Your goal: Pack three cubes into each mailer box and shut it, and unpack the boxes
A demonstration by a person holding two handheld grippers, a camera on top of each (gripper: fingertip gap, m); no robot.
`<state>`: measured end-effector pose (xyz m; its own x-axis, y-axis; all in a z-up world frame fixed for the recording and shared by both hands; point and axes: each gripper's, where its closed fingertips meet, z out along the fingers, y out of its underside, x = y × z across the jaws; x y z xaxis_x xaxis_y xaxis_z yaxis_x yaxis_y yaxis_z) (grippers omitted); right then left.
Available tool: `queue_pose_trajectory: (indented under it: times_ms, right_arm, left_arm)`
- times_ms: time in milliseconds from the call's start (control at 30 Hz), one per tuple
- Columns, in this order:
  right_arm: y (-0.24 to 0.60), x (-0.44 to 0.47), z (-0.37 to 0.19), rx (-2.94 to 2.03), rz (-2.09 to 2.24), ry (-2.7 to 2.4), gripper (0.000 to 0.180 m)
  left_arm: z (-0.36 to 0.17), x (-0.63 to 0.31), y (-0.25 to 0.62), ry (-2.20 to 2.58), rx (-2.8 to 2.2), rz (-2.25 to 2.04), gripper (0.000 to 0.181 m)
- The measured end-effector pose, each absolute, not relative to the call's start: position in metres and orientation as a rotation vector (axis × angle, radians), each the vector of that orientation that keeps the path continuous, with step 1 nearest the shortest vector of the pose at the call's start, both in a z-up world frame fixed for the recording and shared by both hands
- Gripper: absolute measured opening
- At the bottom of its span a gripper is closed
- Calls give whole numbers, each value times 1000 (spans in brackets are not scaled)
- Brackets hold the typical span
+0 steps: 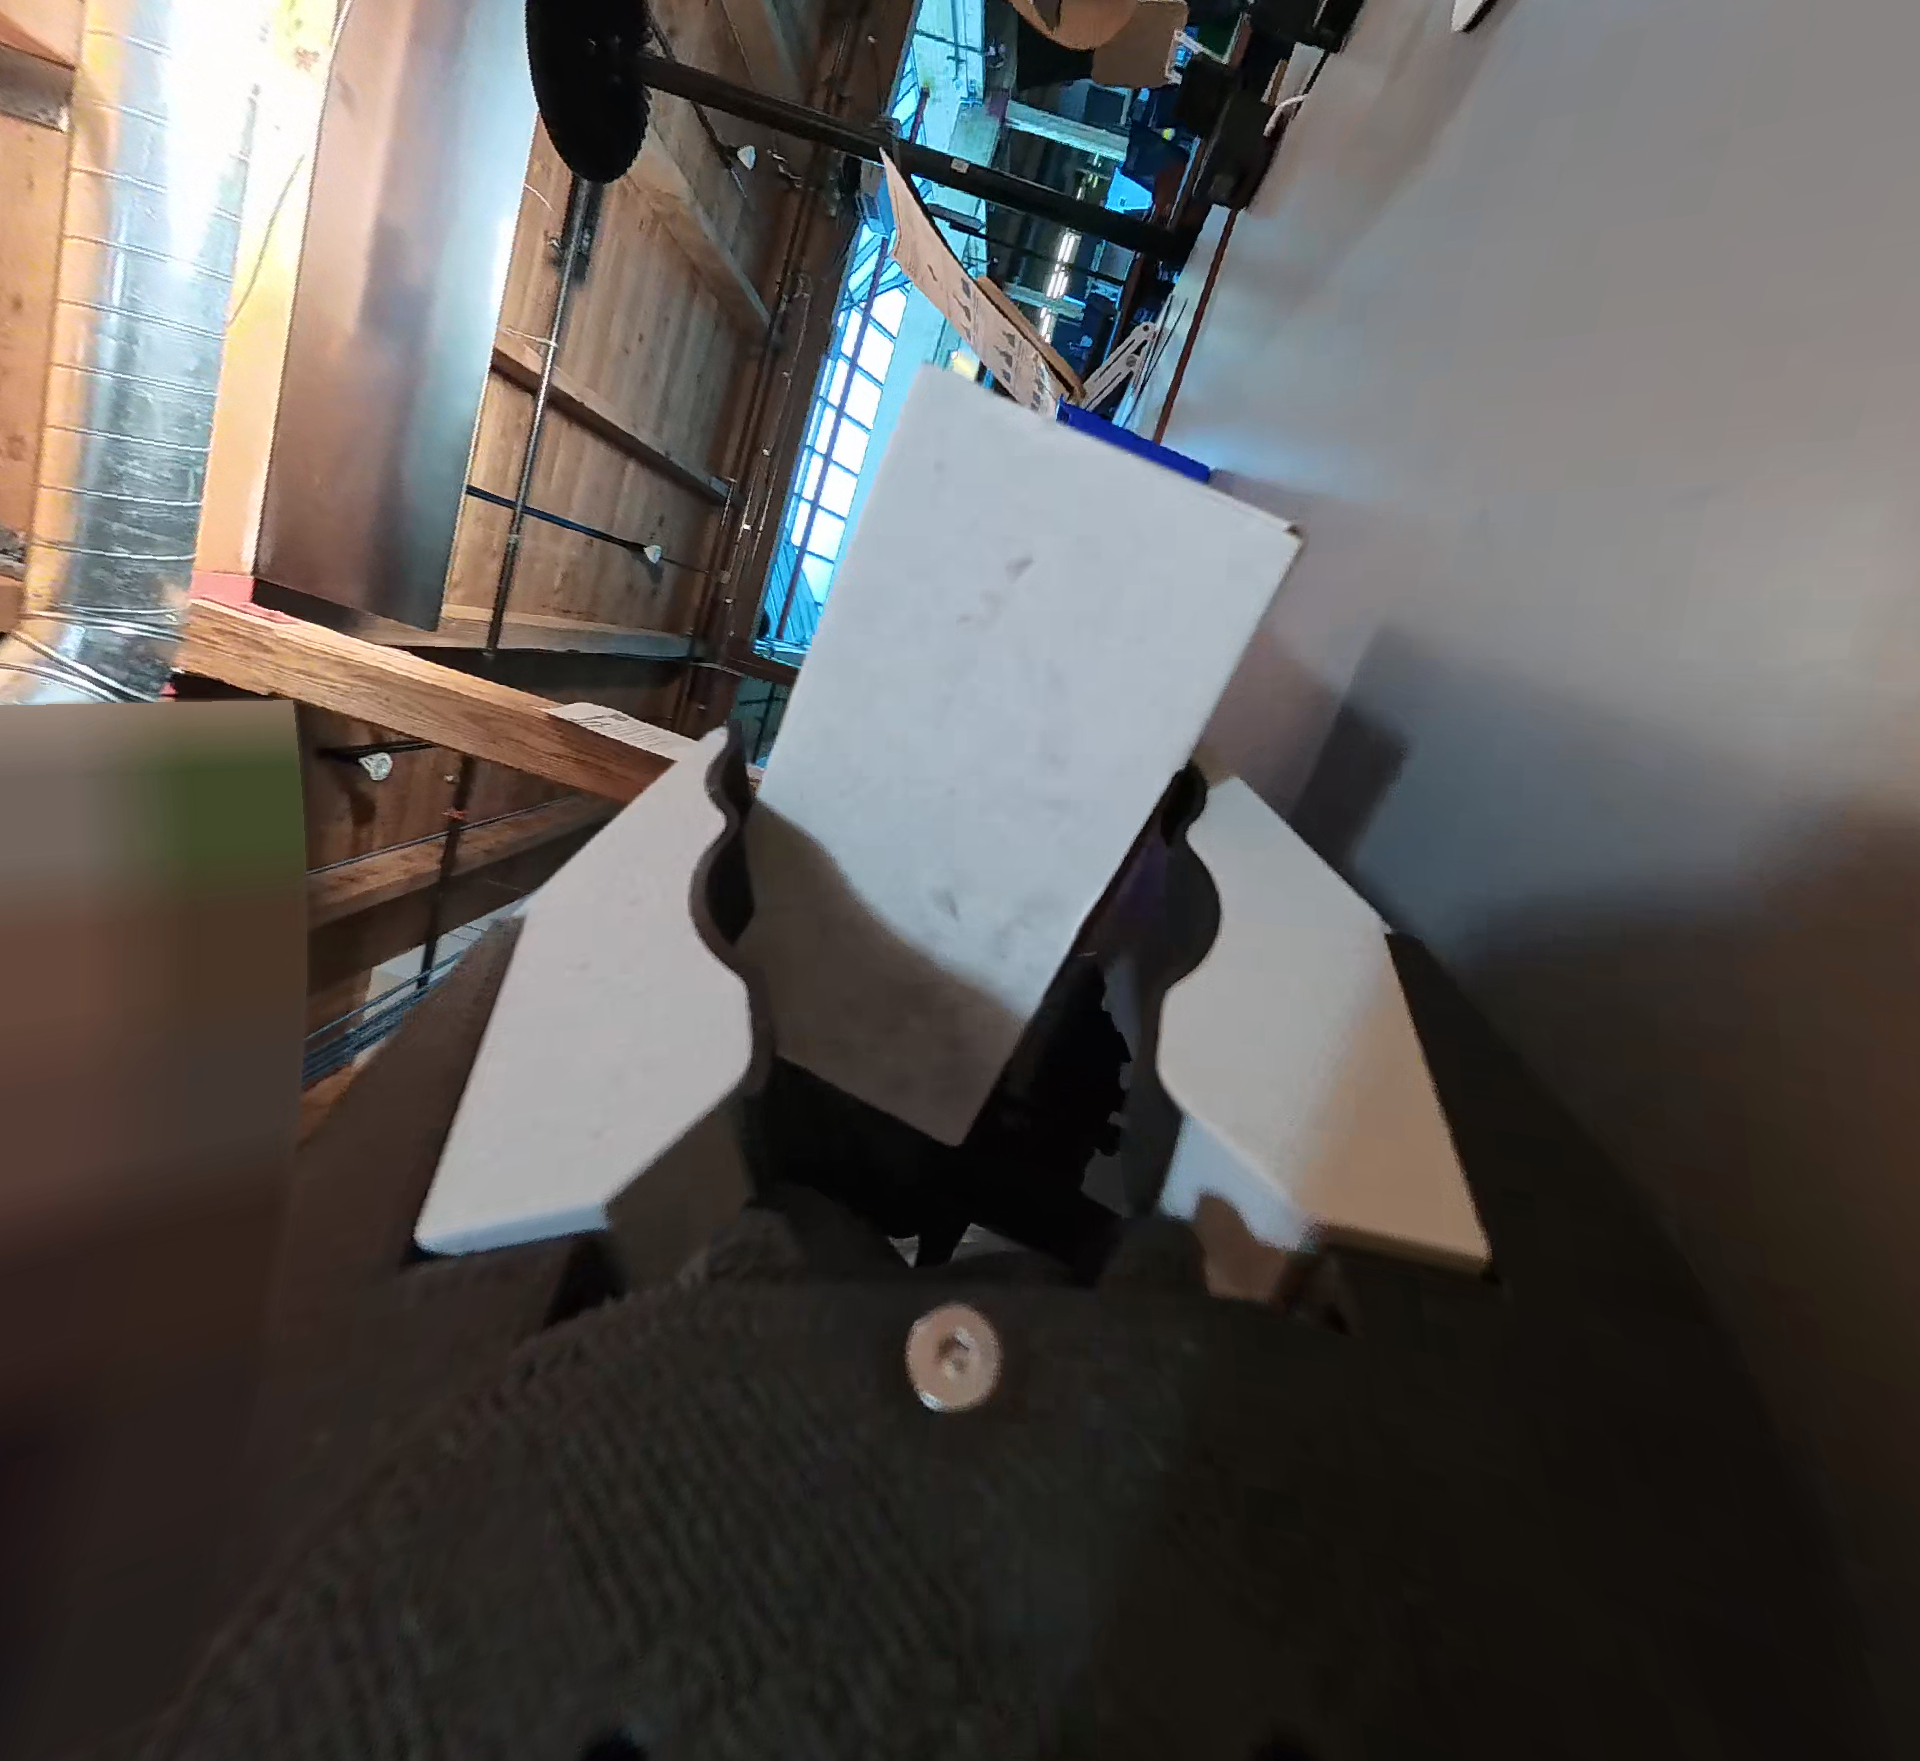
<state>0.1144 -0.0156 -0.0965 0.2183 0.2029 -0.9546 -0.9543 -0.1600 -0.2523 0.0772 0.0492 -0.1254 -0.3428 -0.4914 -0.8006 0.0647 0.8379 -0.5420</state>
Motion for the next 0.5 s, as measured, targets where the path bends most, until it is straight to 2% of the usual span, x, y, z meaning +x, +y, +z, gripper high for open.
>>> queue_pose_trajectory:
  times_ms: [300,500]
  right_arm:
    - [-16,120,-113,-1326,1272,859,83]
    - [-17,125,-112,-1328,1257,852,77]
  left_arm:
    - [-135,78,51,1899,-365,-643,76]
    - [-133,82,68,1869,-454,-647,76]
